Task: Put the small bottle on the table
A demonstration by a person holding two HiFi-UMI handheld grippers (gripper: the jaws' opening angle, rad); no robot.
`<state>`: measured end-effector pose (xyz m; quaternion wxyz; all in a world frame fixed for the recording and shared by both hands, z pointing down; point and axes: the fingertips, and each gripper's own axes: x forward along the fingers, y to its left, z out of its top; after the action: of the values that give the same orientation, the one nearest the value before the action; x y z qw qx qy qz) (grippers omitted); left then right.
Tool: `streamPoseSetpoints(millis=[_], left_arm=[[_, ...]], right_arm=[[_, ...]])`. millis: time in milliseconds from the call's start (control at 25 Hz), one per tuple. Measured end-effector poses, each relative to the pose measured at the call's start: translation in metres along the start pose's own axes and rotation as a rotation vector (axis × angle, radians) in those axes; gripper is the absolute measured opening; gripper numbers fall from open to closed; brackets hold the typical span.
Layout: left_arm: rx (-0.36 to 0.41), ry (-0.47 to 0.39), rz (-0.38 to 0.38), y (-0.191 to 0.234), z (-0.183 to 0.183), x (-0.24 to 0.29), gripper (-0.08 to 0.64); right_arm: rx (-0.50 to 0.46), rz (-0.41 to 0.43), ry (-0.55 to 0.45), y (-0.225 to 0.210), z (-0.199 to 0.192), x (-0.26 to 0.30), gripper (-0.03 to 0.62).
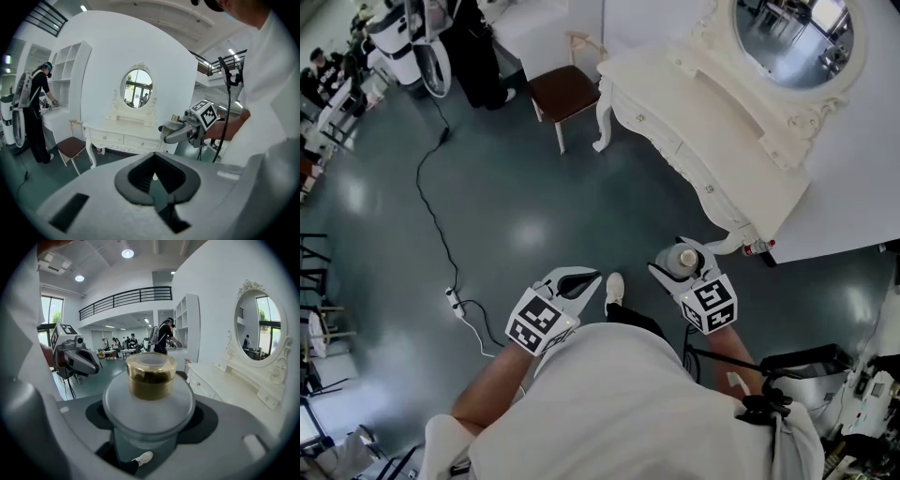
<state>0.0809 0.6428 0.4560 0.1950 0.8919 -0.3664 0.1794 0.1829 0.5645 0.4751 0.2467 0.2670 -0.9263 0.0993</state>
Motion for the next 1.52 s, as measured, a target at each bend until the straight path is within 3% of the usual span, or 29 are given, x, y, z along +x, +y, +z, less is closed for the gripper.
streamPoseSetpoints(millis=[160,360,720,920,1120,1280,1520], left_arm=[[0.039,0.009,0.007,0.051,0.049,0.04,0.003],[0.03,-0.036,0.026,0.104,0.102,0.084,0.003],[0.017,-0.02,0.002,0.209,0.137,0.125,0.003],[0.038,-0.018,-0.072,0.287,0.164,0.143,0.003],[0.12,0.01,-0.18,0.364,0.204,0.147,0.003],[0.172,0.034,-0.246,0.414,0.214,0.168,0.003],[0.126,0.046,-0.282,0.463,0.223,0.183,0.003]], right_arm=[[-0.025,0.008,-0.013,-0.058,0.036,0.036,0.342],[-0.034,0.011,-0.004,-0.125,0.06,0.077,0.342],[-0.001,-0.025,0.02,-0.204,0.088,0.154,0.342],[0.017,-0.089,0.044,-0.239,0.125,0.207,0.342],[0.042,-0.153,0.05,-0.272,0.186,0.266,0.342],[0.082,-0.222,0.021,-0.316,0.207,0.31,0.342],[0.105,-0.283,0.045,-0.372,0.231,0.352,0.342]])
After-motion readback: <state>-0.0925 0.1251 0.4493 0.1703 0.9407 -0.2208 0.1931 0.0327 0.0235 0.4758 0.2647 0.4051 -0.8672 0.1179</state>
